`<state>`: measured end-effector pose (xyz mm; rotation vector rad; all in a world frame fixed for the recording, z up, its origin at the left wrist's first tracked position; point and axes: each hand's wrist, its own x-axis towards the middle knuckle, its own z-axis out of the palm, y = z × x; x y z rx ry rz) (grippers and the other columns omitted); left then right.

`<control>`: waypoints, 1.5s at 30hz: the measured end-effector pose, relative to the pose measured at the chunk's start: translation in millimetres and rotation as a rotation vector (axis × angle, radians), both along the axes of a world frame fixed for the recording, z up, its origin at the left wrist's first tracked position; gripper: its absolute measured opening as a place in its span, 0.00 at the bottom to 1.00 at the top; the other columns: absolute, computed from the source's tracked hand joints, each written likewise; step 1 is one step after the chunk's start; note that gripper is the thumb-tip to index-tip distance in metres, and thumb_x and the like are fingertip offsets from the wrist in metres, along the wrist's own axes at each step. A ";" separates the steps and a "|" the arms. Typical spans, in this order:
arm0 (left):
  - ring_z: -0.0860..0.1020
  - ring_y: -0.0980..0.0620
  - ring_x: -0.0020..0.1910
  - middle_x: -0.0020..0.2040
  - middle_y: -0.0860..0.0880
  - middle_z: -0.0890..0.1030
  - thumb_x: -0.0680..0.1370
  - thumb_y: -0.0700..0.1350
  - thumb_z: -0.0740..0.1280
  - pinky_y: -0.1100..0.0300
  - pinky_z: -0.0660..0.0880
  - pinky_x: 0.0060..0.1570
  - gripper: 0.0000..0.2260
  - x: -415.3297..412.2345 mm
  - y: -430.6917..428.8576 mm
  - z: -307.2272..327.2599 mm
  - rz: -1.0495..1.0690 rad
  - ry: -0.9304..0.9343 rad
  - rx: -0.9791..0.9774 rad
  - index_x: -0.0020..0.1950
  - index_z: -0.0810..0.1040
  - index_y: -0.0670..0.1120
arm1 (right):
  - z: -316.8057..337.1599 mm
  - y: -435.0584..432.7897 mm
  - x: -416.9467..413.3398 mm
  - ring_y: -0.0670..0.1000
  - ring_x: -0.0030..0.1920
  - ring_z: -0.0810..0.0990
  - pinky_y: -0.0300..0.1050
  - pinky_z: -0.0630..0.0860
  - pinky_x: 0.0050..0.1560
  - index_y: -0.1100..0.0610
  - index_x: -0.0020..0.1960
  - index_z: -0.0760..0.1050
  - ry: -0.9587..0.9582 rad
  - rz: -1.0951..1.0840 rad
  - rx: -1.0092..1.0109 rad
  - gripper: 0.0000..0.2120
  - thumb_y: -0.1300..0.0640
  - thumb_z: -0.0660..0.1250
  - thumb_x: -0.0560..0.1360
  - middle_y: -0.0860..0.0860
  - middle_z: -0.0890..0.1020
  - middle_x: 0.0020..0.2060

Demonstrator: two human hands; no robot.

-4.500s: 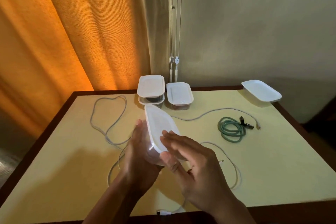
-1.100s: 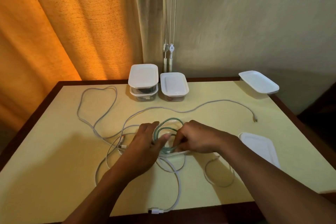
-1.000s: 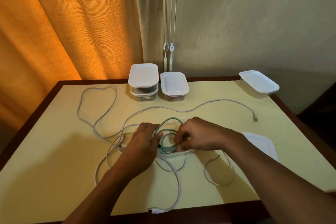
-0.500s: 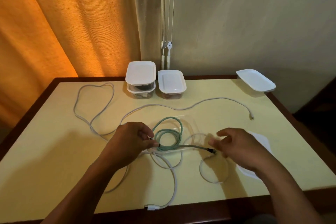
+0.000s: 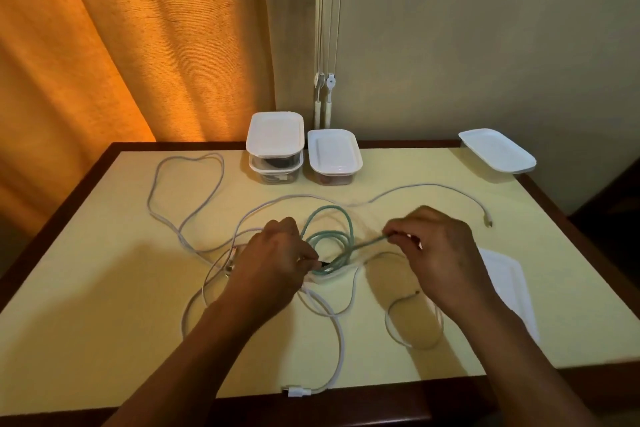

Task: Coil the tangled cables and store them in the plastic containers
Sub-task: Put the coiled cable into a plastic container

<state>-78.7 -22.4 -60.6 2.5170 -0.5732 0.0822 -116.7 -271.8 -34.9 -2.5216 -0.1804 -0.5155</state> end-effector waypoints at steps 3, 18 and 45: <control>0.72 0.48 0.52 0.50 0.52 0.75 0.83 0.52 0.64 0.51 0.72 0.49 0.11 -1.0 -4.8 -2.9 -0.054 -0.003 0.118 0.55 0.86 0.55 | -2.8 18.6 20.7 0.54 0.46 0.82 0.48 0.78 0.47 0.51 0.52 0.87 -0.010 0.116 -0.073 0.11 0.63 0.71 0.75 0.49 0.86 0.44; 0.76 0.46 0.44 0.47 0.48 0.78 0.73 0.48 0.78 0.49 0.78 0.40 0.12 -9.5 0.9 -13.6 -0.178 -0.273 0.134 0.53 0.86 0.44 | -25.5 12.7 15.8 0.47 0.39 0.77 0.30 0.70 0.42 0.49 0.48 0.84 0.059 0.024 0.266 0.08 0.61 0.76 0.73 0.42 0.81 0.45; 0.73 0.48 0.47 0.50 0.50 0.78 0.80 0.36 0.69 0.51 0.74 0.43 0.05 -48.7 35.4 27.8 -0.236 -0.400 0.076 0.50 0.82 0.46 | -11.3 49.2 11.1 0.51 0.42 0.86 0.49 0.77 0.41 0.51 0.63 0.73 0.408 -0.195 0.888 0.25 0.47 0.78 0.72 0.53 0.83 0.48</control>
